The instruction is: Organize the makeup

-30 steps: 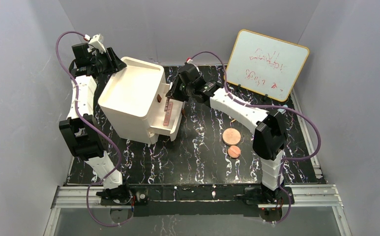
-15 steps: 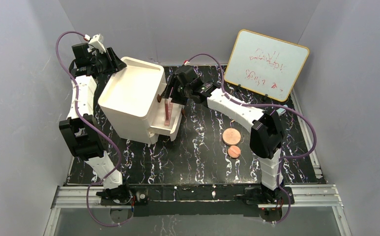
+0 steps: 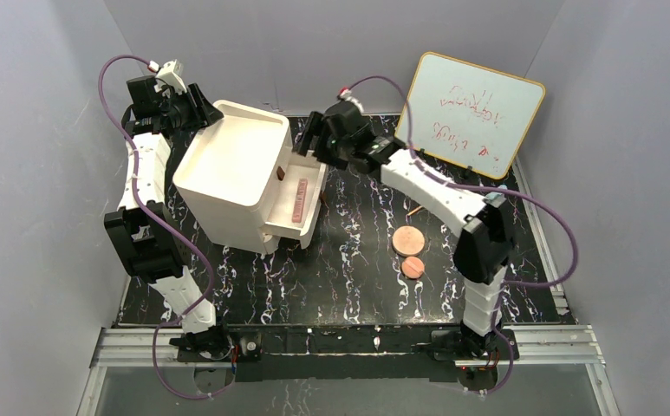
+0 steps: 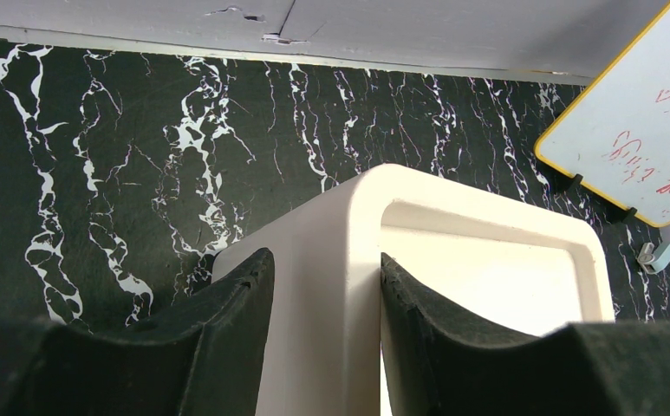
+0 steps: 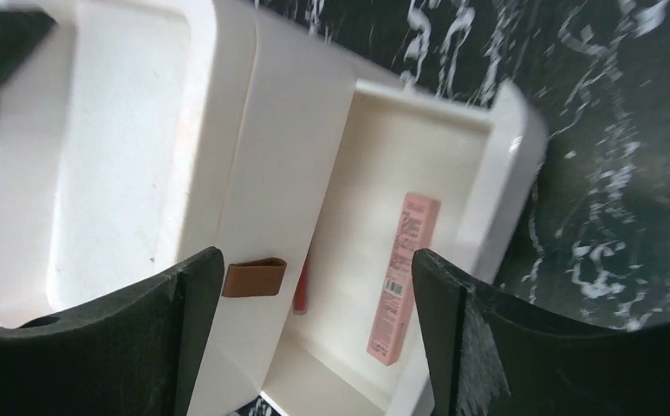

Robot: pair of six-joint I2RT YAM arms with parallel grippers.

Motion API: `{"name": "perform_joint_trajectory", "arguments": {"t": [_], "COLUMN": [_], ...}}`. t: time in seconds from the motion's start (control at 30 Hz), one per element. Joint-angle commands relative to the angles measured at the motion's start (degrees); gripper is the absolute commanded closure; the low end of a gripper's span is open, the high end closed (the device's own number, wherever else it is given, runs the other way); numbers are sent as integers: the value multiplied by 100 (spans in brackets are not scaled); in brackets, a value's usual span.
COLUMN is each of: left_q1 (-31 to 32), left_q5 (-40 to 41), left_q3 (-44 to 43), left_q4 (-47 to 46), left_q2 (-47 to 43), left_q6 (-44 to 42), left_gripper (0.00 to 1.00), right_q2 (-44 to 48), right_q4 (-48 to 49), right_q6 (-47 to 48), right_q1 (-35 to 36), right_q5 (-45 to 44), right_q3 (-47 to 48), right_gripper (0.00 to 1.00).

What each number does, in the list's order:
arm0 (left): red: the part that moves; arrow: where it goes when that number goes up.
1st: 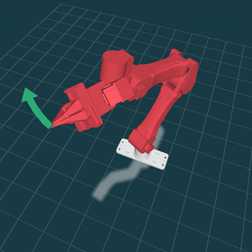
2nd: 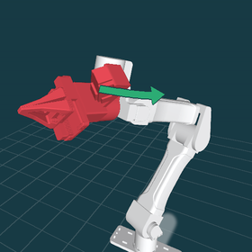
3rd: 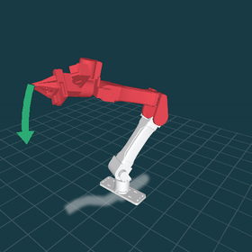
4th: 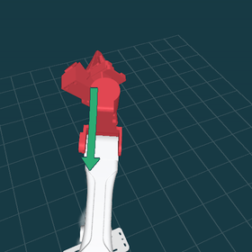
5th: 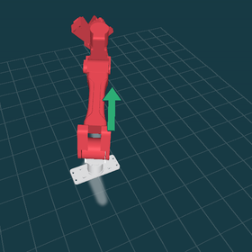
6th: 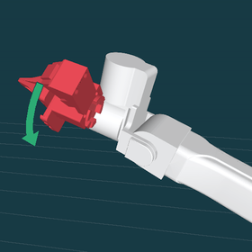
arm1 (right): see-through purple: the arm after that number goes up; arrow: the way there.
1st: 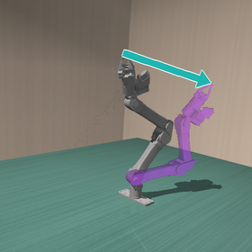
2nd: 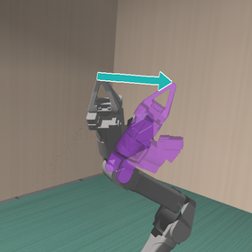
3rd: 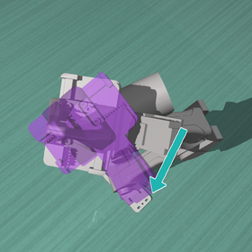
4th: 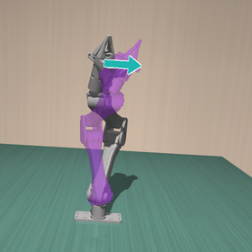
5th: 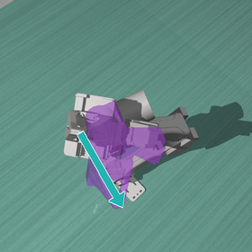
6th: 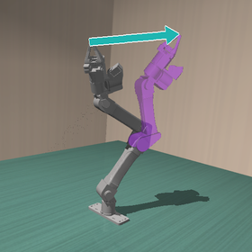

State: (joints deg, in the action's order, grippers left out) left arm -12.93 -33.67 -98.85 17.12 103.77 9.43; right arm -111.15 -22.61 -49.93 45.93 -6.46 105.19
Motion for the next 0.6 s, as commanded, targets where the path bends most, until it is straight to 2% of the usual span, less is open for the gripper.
{"name": "perform_joint_trajectory", "arguments": {"t": [0.0,0.2,0.43,0.57], "left_q1": [106,107,106,105], "left_q5": [-78,-78,-54,-41], "left_q3": [33,24,16,15], "left_q4": [458,464,459,465], "left_q2": [86,100,120,131], "left_q6": [-56,-39,-11,-3], "left_gripper": [56,56,54,53], "right_q2": [1242,1976,1805,1489], "right_q4": [207,118,-1505,-2319], "right_q6": [289,106,-413,-1008], "right_q1": [-621,-1721,-2653,-2797], "right_q5": [-772,-653,-1102,-1475], "right_q3": [-271,-1090,-904,-812], "right_gripper": [11,6,5,2]}}
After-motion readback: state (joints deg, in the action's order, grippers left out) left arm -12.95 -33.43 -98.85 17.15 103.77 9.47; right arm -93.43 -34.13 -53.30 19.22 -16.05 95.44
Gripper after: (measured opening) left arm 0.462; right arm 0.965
